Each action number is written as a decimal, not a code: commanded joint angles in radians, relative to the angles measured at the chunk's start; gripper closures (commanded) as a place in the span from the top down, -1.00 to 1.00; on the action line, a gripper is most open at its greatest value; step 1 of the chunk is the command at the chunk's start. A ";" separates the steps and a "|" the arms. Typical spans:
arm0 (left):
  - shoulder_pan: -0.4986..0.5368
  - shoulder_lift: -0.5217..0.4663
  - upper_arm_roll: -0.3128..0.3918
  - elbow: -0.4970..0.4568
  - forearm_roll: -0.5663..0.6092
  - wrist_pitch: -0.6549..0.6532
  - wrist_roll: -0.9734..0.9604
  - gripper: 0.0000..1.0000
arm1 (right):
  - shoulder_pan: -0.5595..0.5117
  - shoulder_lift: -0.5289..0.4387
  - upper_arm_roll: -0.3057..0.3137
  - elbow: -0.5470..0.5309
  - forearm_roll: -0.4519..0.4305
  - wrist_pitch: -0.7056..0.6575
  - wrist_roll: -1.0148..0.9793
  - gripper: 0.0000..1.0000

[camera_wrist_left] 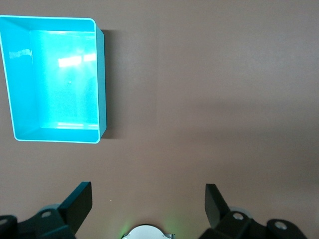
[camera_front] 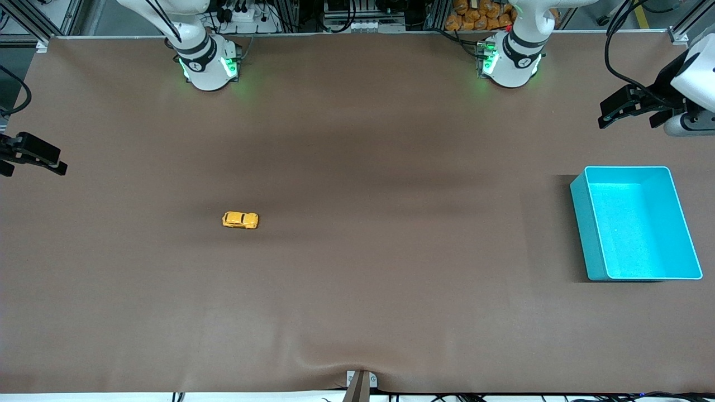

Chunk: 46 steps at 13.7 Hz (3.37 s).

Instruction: Wind and store yellow beetle car

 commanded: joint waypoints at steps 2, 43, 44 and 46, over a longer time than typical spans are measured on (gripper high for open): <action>0.004 -0.007 -0.001 0.005 0.009 0.012 0.002 1.00 | 0.011 -0.034 -0.003 -0.022 0.011 0.001 0.064 1.00; 0.002 0.002 -0.002 0.030 0.012 -0.004 -0.005 1.00 | 0.074 -0.218 -0.072 -0.346 -0.004 0.115 0.008 1.00; 0.004 0.002 -0.001 0.028 0.012 -0.005 -0.005 1.00 | 0.074 -0.218 -0.072 -0.346 -0.004 0.115 0.008 1.00; -0.001 0.002 -0.002 0.028 0.012 -0.008 -0.004 1.00 | 0.074 -0.217 -0.070 -0.346 -0.002 0.119 0.009 1.00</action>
